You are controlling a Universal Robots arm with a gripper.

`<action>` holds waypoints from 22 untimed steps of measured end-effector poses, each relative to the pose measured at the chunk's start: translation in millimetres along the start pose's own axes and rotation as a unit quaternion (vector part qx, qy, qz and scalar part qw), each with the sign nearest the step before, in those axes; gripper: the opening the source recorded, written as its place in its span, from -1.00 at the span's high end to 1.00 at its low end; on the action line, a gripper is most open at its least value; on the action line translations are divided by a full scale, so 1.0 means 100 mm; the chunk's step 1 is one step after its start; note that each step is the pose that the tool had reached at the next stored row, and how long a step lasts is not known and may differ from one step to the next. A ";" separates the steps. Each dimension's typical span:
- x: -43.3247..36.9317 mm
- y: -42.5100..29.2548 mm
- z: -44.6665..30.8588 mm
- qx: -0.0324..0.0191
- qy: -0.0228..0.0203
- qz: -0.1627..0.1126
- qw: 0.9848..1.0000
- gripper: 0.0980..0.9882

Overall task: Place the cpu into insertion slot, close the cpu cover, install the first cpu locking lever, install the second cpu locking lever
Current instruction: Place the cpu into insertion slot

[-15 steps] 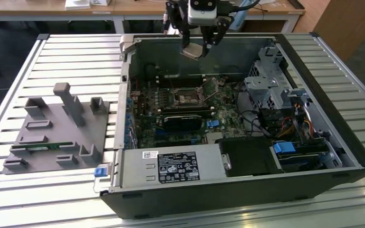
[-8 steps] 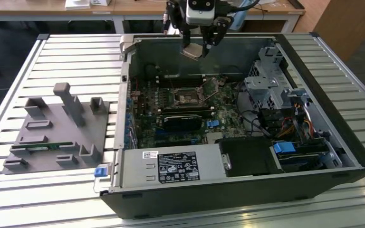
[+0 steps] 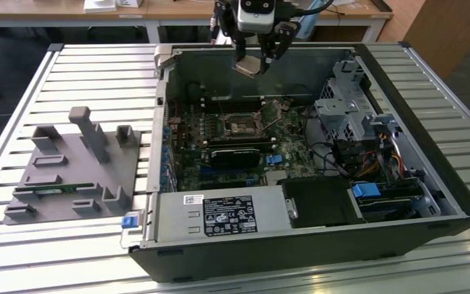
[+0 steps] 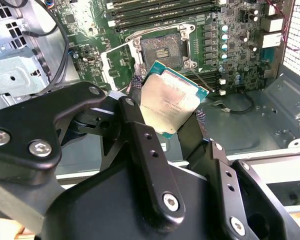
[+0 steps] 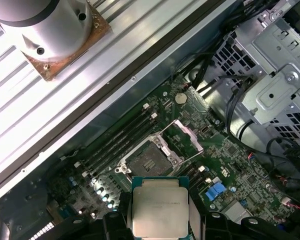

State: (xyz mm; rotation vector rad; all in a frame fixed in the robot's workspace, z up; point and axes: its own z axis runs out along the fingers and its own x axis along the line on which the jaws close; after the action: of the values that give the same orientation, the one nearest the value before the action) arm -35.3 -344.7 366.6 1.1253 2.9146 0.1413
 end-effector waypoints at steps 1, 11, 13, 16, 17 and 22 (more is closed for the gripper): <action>0.000 0.000 0.000 0.000 0.000 0.002 1.000 0.01; 0.000 0.000 0.002 0.000 -0.002 0.022 1.000 0.01; 0.000 0.000 0.002 0.000 -0.002 0.026 1.000 0.01; 0.000 0.000 0.002 -0.001 -0.003 0.031 1.000 0.01; 0.000 0.000 0.002 -0.001 -0.003 0.033 0.999 0.01; 0.000 0.000 0.002 -0.001 -0.004 0.045 0.999 0.01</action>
State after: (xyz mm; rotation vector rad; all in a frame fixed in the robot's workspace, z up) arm -35.3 -344.7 366.3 1.2530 2.8576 0.1399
